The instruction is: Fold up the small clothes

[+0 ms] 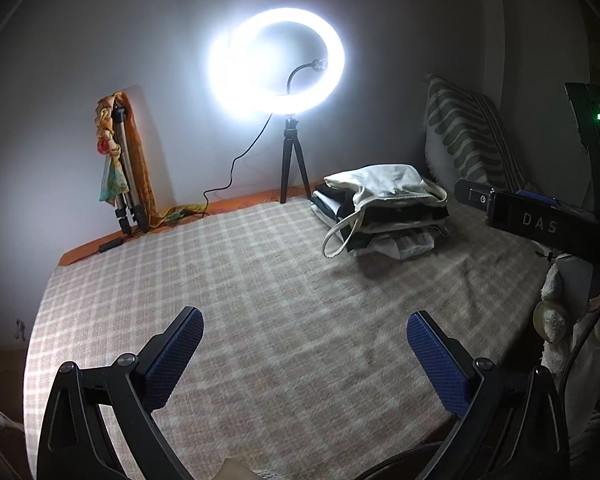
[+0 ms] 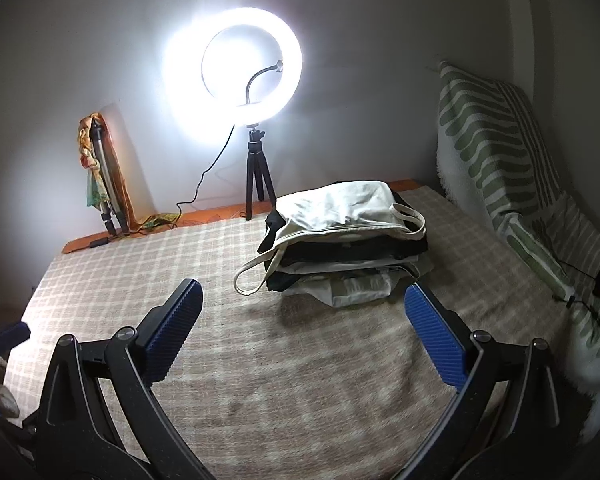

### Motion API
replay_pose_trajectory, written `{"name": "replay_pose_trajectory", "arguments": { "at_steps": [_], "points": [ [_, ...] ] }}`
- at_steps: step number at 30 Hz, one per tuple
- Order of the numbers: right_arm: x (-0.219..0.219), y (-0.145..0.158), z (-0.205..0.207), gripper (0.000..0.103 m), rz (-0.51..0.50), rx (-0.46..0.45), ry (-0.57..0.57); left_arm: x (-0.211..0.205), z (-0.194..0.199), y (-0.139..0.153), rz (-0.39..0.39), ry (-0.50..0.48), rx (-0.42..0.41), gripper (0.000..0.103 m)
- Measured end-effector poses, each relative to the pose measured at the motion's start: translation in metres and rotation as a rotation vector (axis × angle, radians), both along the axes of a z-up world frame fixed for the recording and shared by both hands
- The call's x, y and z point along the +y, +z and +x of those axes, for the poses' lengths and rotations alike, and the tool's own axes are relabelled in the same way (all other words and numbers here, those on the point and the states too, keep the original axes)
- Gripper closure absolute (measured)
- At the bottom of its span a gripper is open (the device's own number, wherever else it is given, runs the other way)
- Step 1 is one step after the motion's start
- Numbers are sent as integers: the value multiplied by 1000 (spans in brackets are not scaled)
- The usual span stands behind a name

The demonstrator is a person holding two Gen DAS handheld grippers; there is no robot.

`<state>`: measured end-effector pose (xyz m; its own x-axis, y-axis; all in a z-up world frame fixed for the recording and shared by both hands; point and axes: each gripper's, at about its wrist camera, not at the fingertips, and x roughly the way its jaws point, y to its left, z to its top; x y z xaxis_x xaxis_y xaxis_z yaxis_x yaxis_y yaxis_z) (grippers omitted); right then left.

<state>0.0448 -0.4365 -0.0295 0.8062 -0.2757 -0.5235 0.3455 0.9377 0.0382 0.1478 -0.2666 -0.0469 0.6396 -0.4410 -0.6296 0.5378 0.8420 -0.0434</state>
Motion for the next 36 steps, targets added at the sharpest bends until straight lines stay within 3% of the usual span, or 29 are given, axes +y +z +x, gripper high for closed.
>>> {"name": "replay_pose_trajectory", "arguments": {
  "at_steps": [5,12,36],
  "points": [
    [13,-10,-5,0,-39,-23,-18,14,0,-14,-31,16,18,1],
    [20,-20,-2,0,-36,-24,-30,17,0,-25,-1,20,34,1],
    [22,-28,1,0,-50,-15,-43,19,-13,-19,-14,9,12,1]
  ]
}}
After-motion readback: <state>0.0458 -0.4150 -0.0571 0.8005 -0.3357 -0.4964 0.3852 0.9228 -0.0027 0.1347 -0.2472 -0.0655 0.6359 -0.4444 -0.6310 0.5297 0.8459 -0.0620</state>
